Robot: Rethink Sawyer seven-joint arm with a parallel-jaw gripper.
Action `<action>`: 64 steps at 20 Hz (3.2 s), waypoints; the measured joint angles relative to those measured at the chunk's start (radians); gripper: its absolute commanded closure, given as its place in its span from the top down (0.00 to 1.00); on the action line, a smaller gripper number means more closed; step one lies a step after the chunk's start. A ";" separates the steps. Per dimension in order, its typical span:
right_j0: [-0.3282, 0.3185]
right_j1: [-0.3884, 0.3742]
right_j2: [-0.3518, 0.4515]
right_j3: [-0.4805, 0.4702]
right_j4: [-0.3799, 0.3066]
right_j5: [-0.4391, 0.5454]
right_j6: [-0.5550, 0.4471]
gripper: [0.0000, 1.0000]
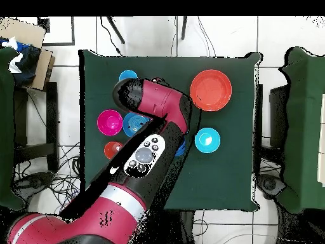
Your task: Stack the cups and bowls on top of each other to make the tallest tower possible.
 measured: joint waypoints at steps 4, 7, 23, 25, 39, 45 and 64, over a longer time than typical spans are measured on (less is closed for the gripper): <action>0.000 0.020 0.000 0.000 0.014 -0.008 0.000 1.00; -0.001 0.048 0.000 0.000 0.027 -0.029 0.000 1.00; 0.001 0.127 -0.010 -0.001 0.056 -0.044 0.001 1.00; 0.002 0.126 -0.013 -0.001 0.058 -0.038 0.001 1.00; 0.023 0.124 -0.020 0.000 0.096 -0.016 0.066 1.00; 0.054 0.090 -0.021 0.023 0.096 0.036 0.093 1.00; 0.075 -0.013 -0.024 0.098 0.096 0.070 0.096 1.00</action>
